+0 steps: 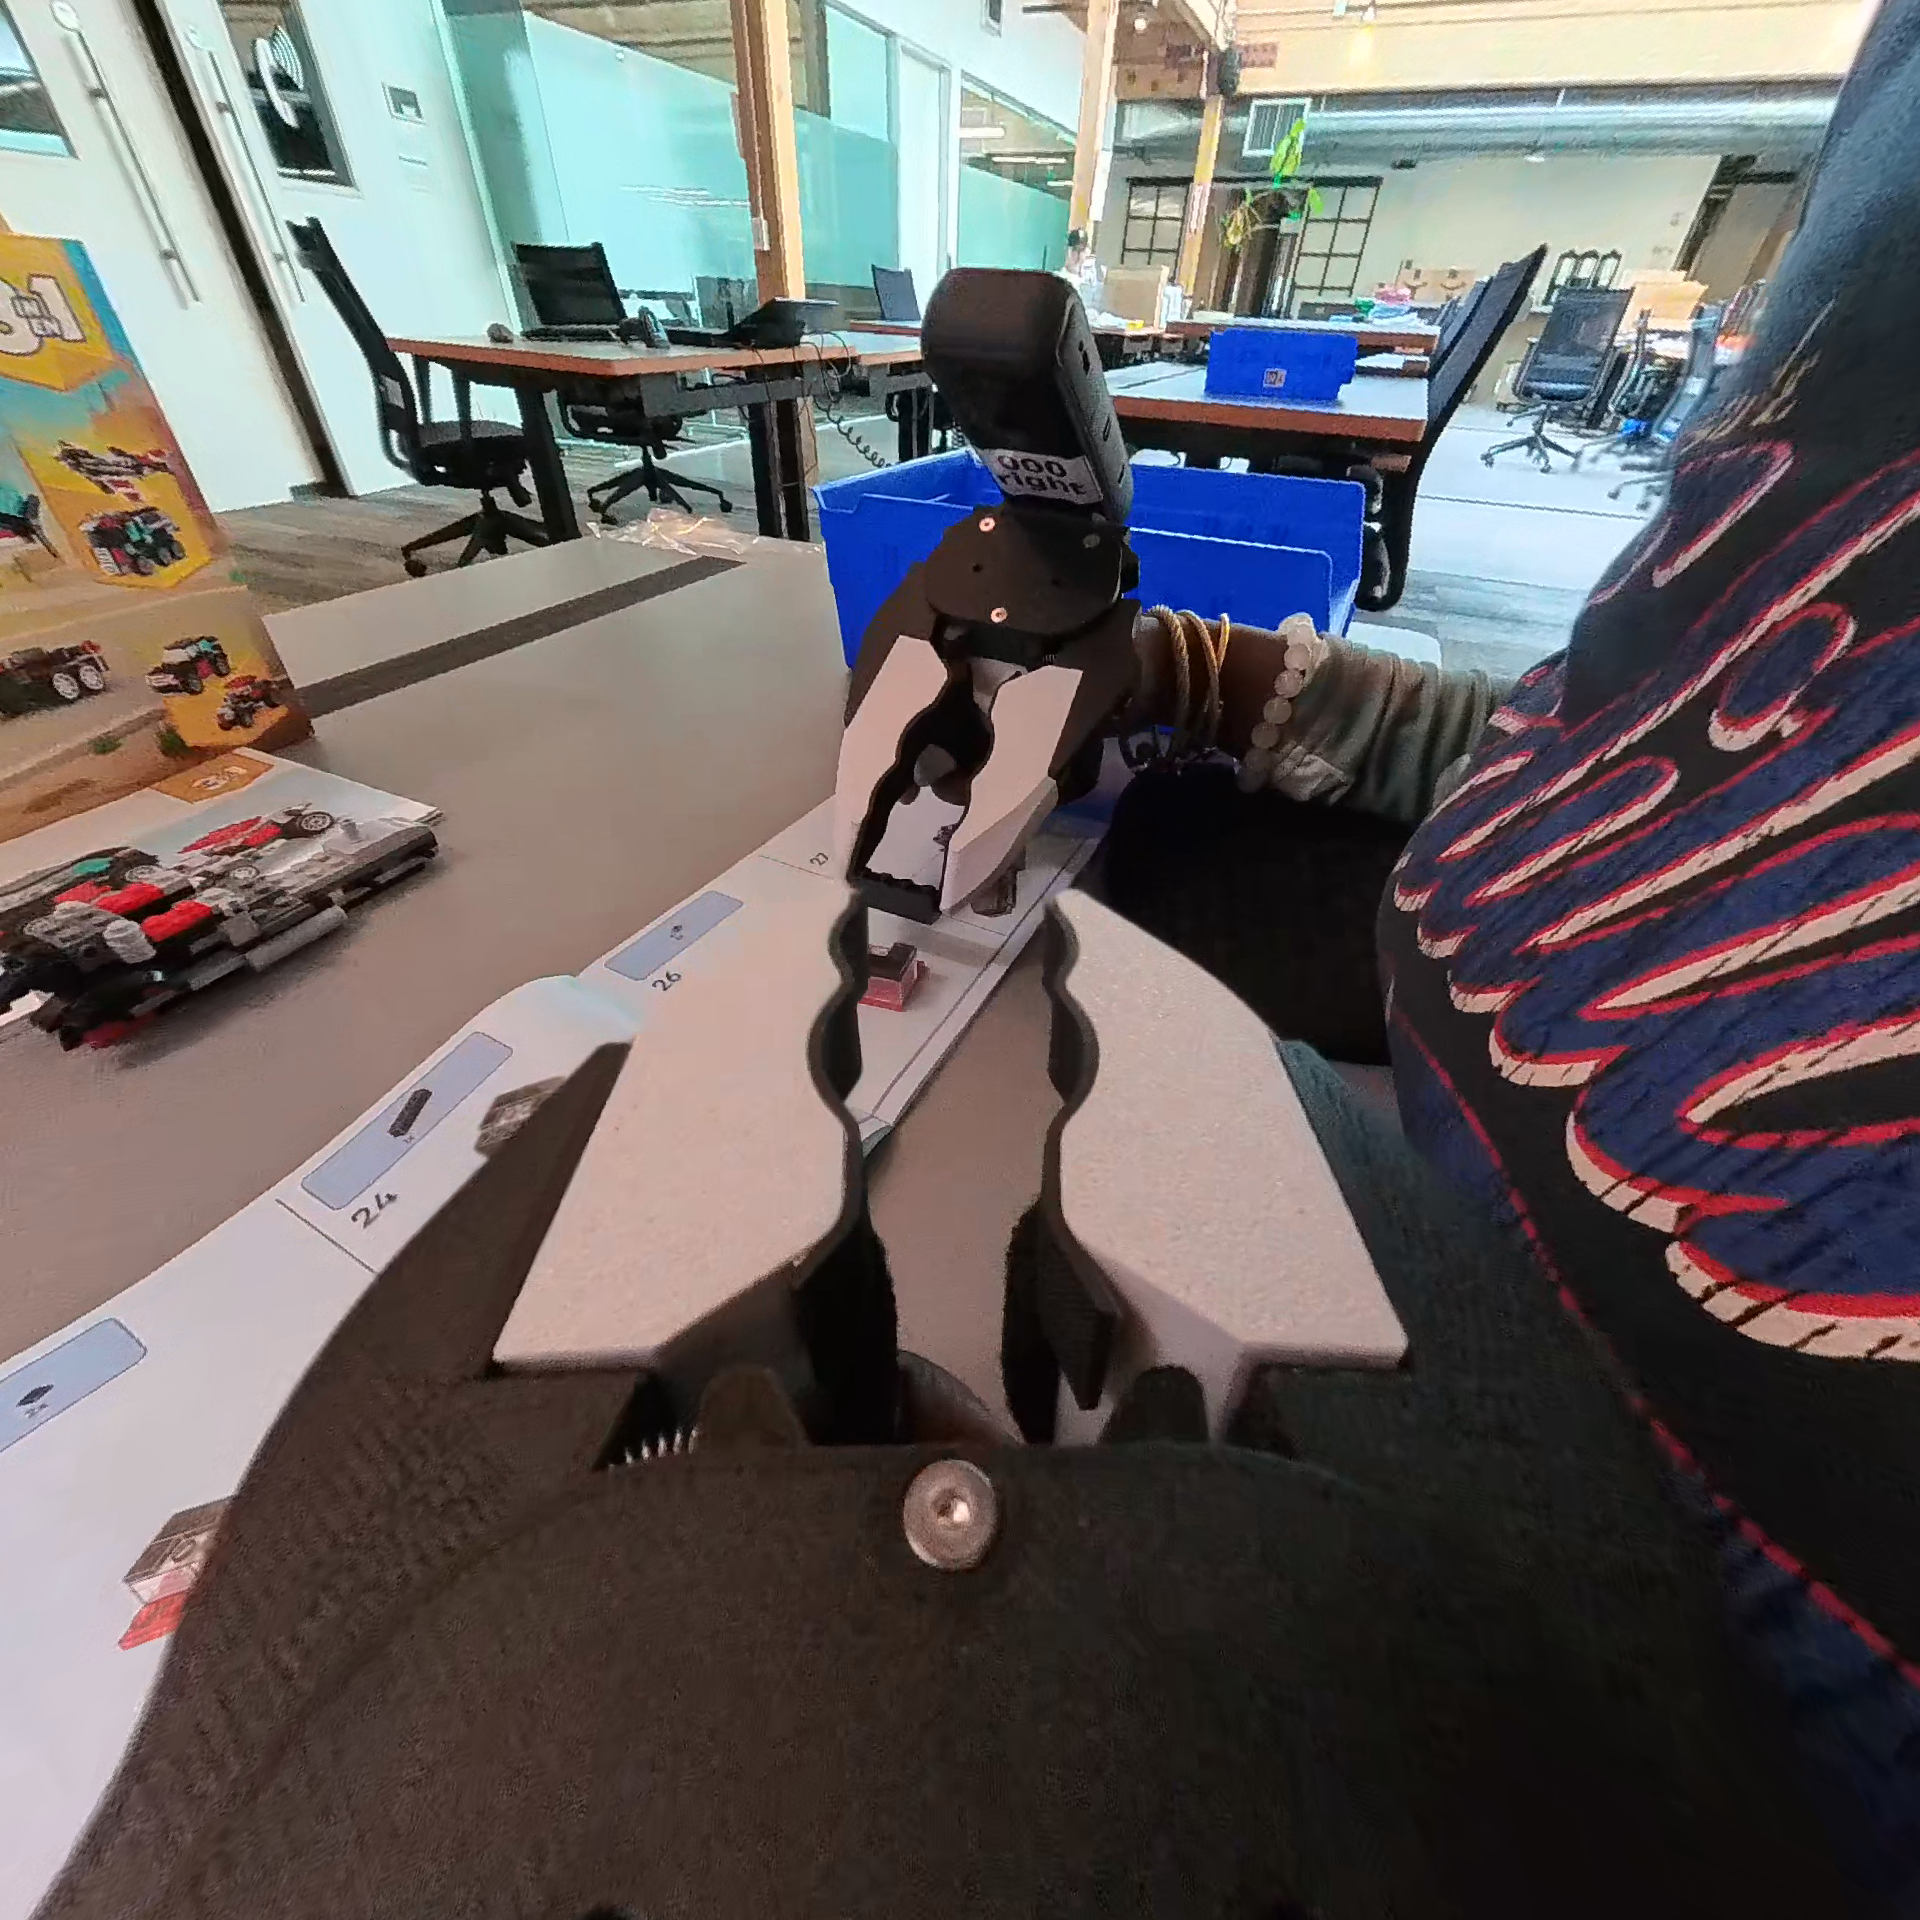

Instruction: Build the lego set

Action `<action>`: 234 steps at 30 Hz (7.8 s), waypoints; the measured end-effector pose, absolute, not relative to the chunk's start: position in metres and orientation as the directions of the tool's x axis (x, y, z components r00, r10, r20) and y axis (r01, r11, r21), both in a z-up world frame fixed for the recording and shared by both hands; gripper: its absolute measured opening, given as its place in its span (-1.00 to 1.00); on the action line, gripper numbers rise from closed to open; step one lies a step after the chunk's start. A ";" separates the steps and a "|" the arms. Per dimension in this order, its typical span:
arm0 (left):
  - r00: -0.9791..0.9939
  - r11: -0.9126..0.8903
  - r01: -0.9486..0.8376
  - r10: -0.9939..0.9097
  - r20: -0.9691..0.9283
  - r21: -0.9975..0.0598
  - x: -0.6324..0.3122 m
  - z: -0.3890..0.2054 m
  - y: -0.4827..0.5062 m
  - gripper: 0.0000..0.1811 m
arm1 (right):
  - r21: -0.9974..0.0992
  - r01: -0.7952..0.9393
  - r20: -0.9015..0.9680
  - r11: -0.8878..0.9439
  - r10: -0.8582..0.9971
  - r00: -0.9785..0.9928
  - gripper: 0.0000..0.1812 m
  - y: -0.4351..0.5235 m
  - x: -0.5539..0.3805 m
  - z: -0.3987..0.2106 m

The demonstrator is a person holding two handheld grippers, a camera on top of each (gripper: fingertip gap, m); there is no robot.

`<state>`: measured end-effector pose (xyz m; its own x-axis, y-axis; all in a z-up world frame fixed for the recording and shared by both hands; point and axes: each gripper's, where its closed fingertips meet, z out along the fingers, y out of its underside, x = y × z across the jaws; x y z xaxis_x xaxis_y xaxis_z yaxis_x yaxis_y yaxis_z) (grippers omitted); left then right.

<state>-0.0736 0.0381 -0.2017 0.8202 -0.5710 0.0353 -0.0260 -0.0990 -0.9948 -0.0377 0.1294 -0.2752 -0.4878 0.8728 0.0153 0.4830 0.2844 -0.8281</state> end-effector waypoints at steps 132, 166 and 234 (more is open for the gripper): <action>0.728 -0.567 -0.432 -0.678 0.100 -0.701 -0.071 -0.302 0.113 -1.00 | -0.451 0.755 -0.009 0.477 0.843 -0.538 -0.64 0.119 -0.058 -0.298; 0.735 -0.506 -0.357 -0.671 0.098 -0.785 -0.079 -0.289 0.124 -1.00 | -0.760 0.599 -0.049 0.252 0.897 -0.439 -1.00 0.133 -0.068 -0.277; 0.725 -0.647 -0.257 -0.620 0.299 -0.718 -0.063 -0.286 0.119 -0.99 | -0.615 0.566 -0.096 0.549 0.660 -0.745 -0.92 0.124 -0.063 -0.288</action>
<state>-0.0625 0.1189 -0.2855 0.7253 -0.6201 0.2990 -0.2568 -0.6466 -0.7183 -0.0628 0.1243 -0.2876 -0.7451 0.6599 -0.0962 0.5656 0.5489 -0.6154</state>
